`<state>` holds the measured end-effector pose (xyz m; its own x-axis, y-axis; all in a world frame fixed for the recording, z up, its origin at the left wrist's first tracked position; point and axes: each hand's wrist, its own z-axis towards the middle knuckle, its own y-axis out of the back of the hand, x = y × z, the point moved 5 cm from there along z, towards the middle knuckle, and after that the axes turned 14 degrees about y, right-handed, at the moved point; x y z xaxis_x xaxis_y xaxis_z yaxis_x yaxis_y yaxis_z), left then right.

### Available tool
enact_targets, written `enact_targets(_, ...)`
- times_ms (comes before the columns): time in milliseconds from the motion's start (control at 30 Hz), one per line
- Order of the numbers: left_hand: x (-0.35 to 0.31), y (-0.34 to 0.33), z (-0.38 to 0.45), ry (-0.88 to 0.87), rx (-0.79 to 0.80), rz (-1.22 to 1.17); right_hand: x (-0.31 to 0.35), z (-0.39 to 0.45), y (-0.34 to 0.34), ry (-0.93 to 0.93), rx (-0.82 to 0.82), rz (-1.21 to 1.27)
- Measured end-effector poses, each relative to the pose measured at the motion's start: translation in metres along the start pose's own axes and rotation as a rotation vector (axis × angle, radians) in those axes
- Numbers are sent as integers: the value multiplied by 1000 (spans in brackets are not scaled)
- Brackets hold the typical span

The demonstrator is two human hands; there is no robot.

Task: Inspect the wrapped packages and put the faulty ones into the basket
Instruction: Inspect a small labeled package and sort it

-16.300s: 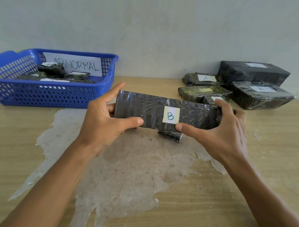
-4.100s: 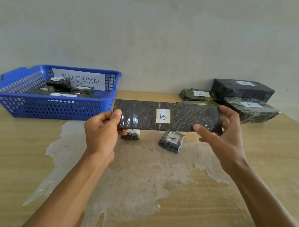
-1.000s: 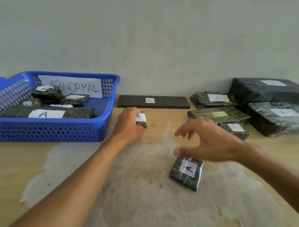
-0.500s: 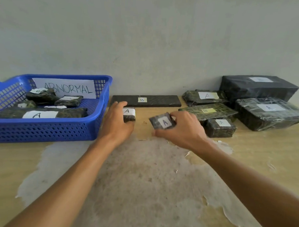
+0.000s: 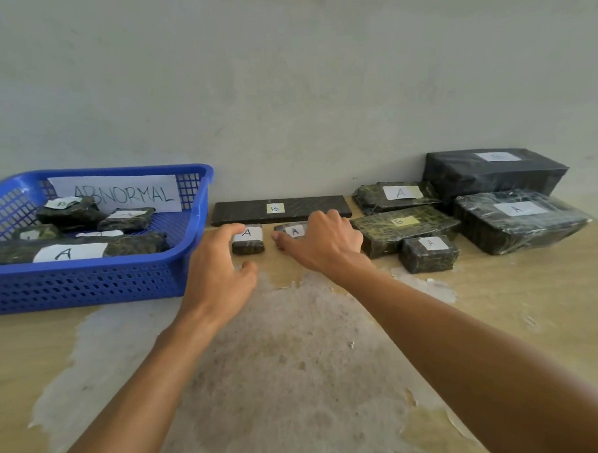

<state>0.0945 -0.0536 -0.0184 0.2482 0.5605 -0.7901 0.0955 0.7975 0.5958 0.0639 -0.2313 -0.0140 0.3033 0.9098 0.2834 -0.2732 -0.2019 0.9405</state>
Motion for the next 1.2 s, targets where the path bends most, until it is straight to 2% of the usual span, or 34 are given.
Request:
enact_targets(133,-13,-11,-6,-47,10,-25,-29,-49,37,67,-204,-23)
enact_targets(233,-24,-22,-17,-75,-8,-89,-78,-87,53,-37,-377,-74)
enact_targets(367,-39,-36,-41,-104,-50,-173,-141,-113,51,-295,-350,-41)
enact_targets(633,-49,-59,-79,-94,2,-197,-159,-117,44,-286,-401,150)
enact_targets(833,-56,-63,-93,-110,99,-181,-167,-127,41,-228,-521,509)
enact_targets(933,-54,-61,-96,-95,158,-195,-162,-136,46,-164,-535,601)
enact_targets(1033,-50,-60,-95,-79,281,-216,-137,-148,48,-28,-486,628)
enact_targets(1133,-48,-59,-98,-94,455,-240,-103,-160,43,124,-361,768)
enact_targets(1200,-44,-52,-101,-95,493,-277,-82,-166,40,194,-283,840)
